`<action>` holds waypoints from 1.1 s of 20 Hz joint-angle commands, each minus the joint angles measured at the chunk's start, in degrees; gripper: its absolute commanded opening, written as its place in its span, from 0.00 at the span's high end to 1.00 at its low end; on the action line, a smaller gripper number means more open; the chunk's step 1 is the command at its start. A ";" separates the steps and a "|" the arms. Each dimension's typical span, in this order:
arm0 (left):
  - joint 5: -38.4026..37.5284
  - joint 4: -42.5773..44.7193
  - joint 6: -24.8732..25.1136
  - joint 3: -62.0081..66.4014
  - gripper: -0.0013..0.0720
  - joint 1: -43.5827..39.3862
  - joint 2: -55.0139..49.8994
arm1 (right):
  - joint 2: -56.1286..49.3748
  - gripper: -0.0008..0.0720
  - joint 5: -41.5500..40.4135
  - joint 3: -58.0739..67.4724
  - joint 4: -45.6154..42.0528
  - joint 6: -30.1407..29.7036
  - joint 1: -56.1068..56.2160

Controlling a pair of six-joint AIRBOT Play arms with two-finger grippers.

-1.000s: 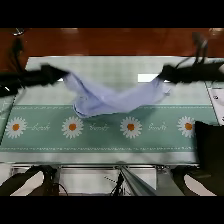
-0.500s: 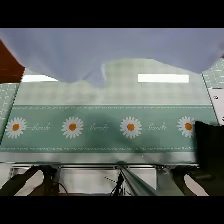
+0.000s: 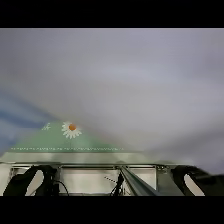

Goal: Fold the shirts.

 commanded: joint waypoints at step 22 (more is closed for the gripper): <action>26.69 -4.24 -0.31 -34.05 0.95 -22.71 -49.09 | -51.45 0.95 -25.55 -30.23 14.08 1.25 -10.78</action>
